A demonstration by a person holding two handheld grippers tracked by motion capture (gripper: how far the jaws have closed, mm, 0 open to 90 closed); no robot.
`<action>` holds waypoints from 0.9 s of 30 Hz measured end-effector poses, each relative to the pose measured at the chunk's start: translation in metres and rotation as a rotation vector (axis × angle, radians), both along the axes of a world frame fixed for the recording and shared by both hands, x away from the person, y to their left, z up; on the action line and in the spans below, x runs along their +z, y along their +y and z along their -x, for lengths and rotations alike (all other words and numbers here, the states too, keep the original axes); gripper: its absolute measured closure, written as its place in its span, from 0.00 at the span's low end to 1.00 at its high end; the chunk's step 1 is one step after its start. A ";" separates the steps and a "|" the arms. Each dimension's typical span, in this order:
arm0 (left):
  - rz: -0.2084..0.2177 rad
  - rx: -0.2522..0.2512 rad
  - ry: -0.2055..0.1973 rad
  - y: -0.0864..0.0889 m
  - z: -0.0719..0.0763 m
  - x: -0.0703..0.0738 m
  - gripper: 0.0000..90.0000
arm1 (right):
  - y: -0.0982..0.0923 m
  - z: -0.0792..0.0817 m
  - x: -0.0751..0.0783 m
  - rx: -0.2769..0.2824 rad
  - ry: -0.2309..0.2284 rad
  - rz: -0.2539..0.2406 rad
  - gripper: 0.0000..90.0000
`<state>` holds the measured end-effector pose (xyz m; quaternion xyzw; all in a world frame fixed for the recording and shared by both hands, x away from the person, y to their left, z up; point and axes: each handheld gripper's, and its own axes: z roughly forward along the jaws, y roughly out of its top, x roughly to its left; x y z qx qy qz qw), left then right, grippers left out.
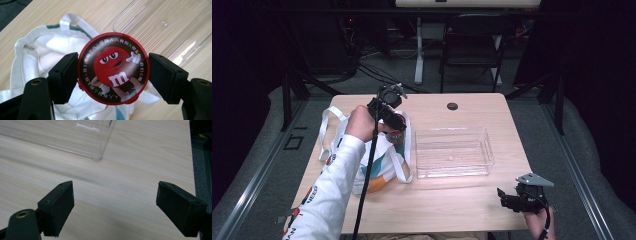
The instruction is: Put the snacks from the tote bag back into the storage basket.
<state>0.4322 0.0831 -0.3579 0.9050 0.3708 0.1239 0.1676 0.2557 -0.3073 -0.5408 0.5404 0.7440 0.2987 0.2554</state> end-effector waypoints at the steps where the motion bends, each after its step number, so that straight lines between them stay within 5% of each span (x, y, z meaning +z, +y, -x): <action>1: -0.001 -0.004 0.003 -0.003 0.000 0.000 0.30 | 0.000 0.000 0.000 0.001 -0.001 -0.001 0.16; 27: 0.012 -0.138 0.060 -0.077 -0.005 -0.022 0.30 | 0.000 0.000 0.000 0.002 -0.005 -0.006 0.16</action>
